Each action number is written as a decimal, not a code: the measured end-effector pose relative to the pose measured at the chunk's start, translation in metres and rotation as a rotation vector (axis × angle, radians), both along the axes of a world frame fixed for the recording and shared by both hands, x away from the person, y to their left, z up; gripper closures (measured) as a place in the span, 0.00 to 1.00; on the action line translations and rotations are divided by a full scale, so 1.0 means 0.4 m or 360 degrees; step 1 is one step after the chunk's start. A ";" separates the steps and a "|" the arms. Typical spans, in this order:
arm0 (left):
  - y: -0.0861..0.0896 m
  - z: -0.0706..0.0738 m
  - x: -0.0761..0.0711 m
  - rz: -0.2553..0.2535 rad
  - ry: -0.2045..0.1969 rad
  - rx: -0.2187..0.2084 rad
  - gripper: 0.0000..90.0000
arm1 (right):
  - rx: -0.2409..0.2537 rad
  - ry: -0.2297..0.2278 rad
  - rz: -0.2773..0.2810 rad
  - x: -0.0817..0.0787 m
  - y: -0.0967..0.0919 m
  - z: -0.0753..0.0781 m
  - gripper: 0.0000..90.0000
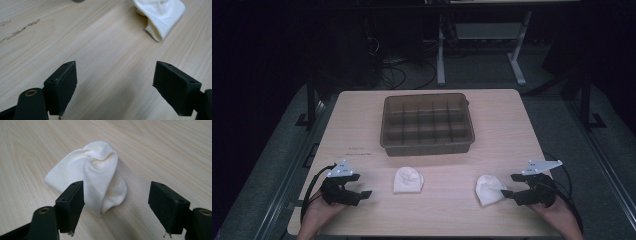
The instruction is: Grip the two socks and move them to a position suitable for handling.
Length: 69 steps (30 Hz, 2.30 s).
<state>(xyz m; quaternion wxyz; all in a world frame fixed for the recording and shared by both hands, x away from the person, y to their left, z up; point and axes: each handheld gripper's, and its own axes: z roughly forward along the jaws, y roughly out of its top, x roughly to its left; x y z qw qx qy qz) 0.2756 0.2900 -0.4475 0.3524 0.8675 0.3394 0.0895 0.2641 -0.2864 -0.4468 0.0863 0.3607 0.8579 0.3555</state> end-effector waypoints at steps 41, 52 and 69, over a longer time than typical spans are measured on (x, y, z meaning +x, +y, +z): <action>-0.144 0.145 0.057 -0.0340 0.0037 0.0202 0.30 | 0.0034 -0.0019 0.0132 0.021 0.051 0.029 0.28; -0.216 0.149 0.096 -0.0468 0.0077 0.0260 0.36 | 0.0035 -0.0019 0.0149 0.014 0.054 0.031 0.28; -0.332 0.088 0.144 -0.0626 0.0165 0.0397 0.47 | 0.0021 -0.0001 0.0178 0.003 0.056 0.024 0.28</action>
